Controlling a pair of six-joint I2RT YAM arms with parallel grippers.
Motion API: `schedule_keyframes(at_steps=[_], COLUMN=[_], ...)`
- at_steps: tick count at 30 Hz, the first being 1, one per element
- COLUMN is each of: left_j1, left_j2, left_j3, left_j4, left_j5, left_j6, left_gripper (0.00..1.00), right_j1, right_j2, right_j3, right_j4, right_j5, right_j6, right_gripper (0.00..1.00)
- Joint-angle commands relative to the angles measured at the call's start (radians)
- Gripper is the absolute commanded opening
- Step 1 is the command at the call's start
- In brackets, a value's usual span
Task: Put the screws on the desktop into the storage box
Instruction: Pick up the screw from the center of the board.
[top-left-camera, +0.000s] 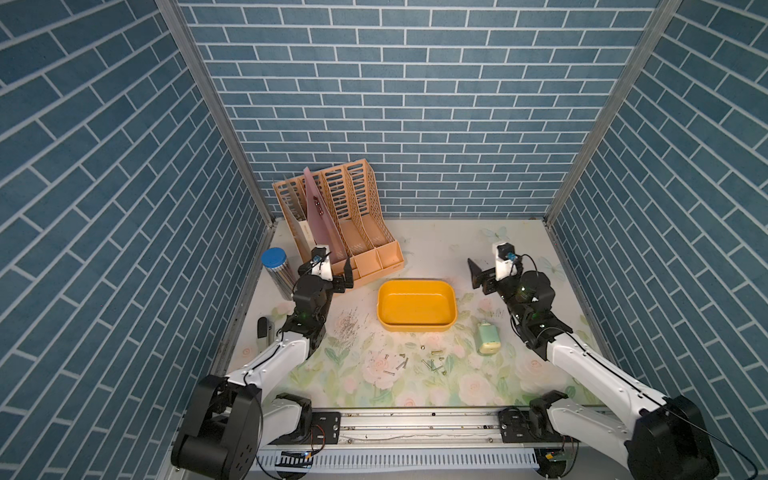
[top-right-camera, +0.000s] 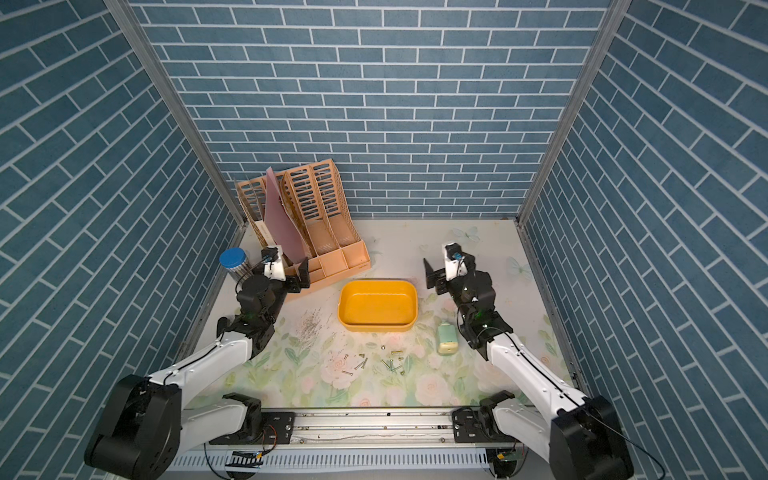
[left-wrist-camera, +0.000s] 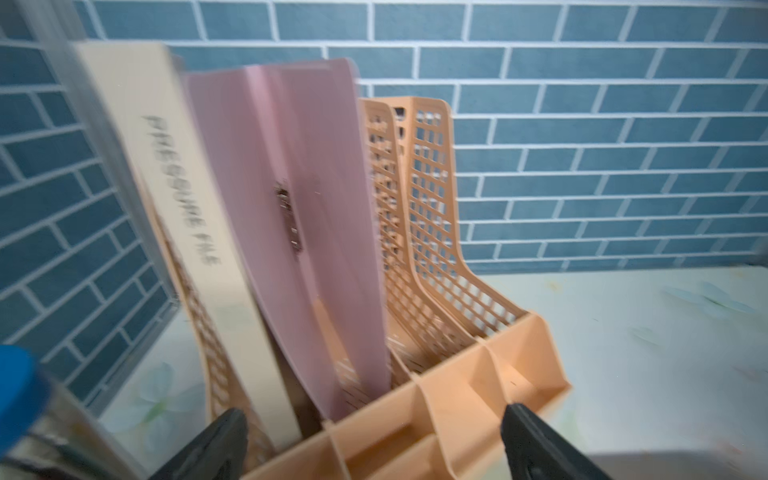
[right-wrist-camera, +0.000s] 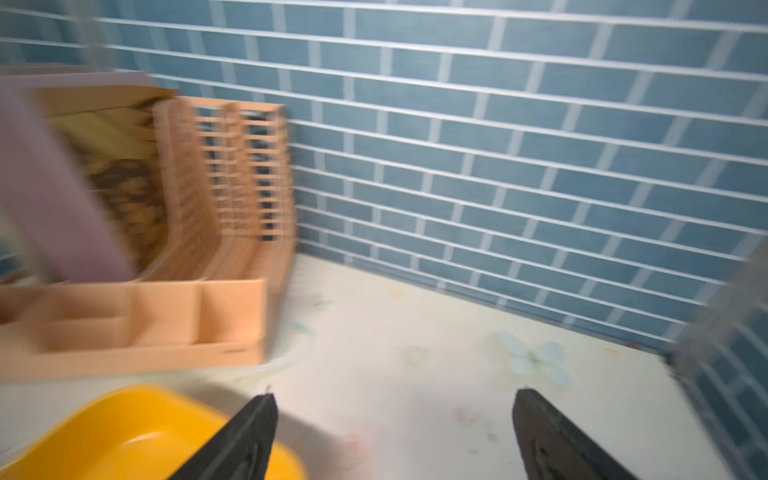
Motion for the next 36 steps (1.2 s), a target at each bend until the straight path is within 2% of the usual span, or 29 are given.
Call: schedule_keyframes(at_steps=[1,3,6,11,14,19,22,24,26,28,33,36], left_j1=[-0.109,-0.158,-0.262,-0.472,-0.582,-0.618,-0.62,-0.621,-0.621,-0.621,-0.623,-0.628], left_j2=[-0.126,-0.192,-0.263,-0.299,-0.31,-0.291,-0.272,-0.252,-0.238,-0.229,-0.198,-0.172], left_j3=[-0.031,-0.07,-0.168,-0.263,-0.283,-0.327,-0.356,-0.357,-0.349,-0.34,-0.324,-0.314], left_j4=[-0.188,-0.199,-0.147,-0.153,-0.168,-0.173,-0.145,-0.143,-0.146,-0.15,-0.138,-0.131], left_j5=[-0.004,0.061,0.096,-0.059,-0.159,-0.183,-0.18,-0.187,-0.186,-0.185,-0.171,-0.159], left_j6=[-0.086,-0.157,-0.241,-0.282,-0.277,-0.285,-0.296,-0.298,-0.295,-0.292,-0.278,-0.276], left_gripper=[1.0,1.0,1.0,0.99,0.99,0.99,0.98,0.98,0.98,0.98,0.98,0.97], right_j1=[0.12,0.211,0.351,0.566,0.626,0.641,0.638,0.629,0.627,0.627,0.615,0.606], right_j2=[-0.074,-0.099,-0.05,0.206,0.322,0.401,0.438,0.484,0.511,0.507,0.492,0.512], right_j3=[-0.018,-0.045,-0.11,-0.055,-0.014,-0.015,-0.008,0.017,0.029,0.023,0.004,0.004], right_j4=[-0.318,-0.335,-0.278,-0.285,-0.293,-0.26,-0.227,-0.226,-0.212,-0.204,-0.193,-0.186], right_j5=[-0.069,-0.099,-0.039,0.135,0.196,0.273,0.27,0.261,0.254,0.254,0.24,0.214], right_j6=[0.162,0.205,0.246,0.265,0.282,0.306,0.303,0.295,0.299,0.31,0.316,0.322], right_gripper=[0.84,0.82,0.76,0.71,0.7,0.7,0.67,0.63,0.52,0.47,0.35,0.33])
